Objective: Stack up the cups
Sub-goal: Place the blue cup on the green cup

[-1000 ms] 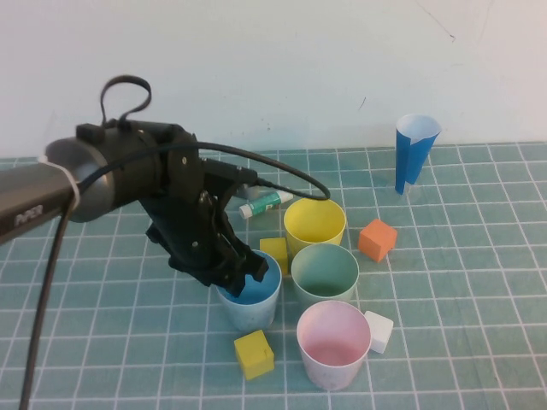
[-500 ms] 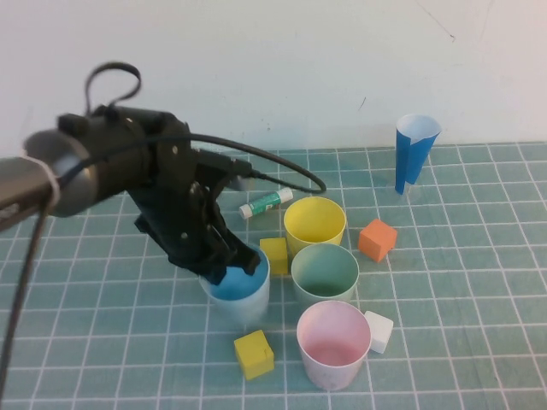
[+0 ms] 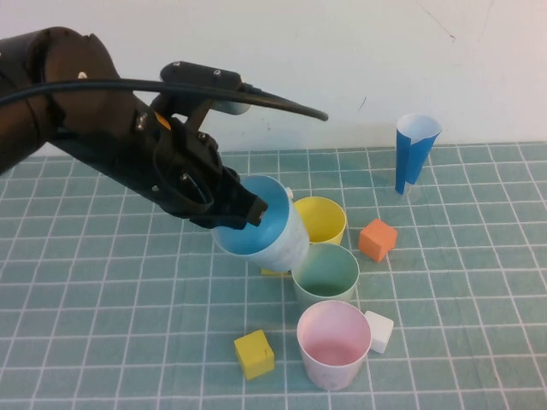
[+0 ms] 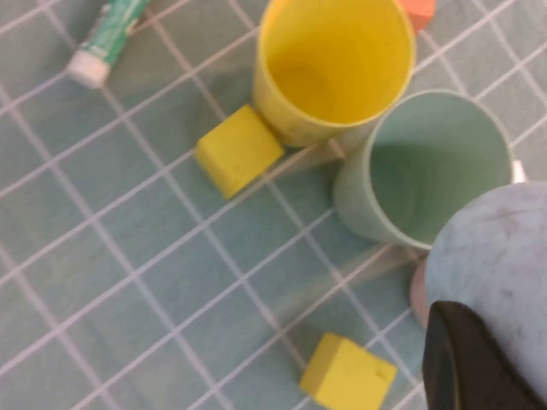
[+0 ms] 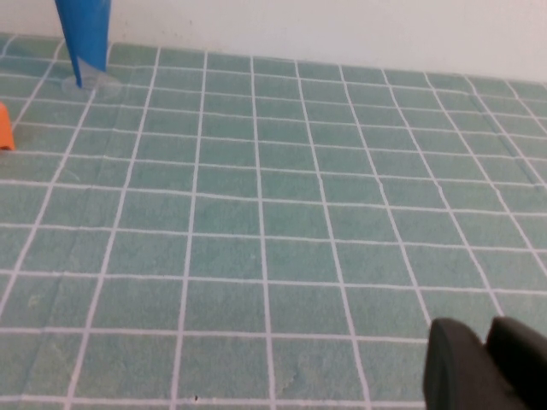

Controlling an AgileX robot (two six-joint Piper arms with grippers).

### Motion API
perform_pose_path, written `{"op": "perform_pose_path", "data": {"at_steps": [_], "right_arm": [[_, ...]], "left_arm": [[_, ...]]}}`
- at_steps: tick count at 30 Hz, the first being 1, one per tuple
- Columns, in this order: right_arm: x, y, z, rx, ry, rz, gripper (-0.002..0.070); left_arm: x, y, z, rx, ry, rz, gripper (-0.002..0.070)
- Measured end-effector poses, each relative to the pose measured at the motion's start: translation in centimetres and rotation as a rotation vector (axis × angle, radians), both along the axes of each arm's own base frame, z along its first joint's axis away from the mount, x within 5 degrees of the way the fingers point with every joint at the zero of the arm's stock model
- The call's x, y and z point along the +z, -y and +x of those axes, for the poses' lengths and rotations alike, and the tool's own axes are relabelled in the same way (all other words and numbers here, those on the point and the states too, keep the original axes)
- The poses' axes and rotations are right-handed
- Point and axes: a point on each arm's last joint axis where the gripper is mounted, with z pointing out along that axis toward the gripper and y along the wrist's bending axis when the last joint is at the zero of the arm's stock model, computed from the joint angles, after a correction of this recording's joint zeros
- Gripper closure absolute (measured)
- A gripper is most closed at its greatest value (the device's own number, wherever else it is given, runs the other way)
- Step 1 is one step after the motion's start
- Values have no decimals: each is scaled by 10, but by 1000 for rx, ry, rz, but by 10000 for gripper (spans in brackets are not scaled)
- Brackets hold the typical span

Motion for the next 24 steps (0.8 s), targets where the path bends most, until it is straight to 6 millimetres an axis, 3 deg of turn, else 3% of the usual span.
{"op": "perform_pose_path", "data": {"at_steps": [6, 13, 24], "right_arm": [[0, 0, 0, 0, 0, 0, 605], [0, 0, 0, 0, 0, 0, 605], [0, 0, 0, 0, 0, 0, 605]], "left_arm": [[-7, 14, 3, -47, 1, -39, 669], [-20, 48, 1, -122, 81, 2, 669], [-34, 59, 23, -79, 79, 52, 669]]}}
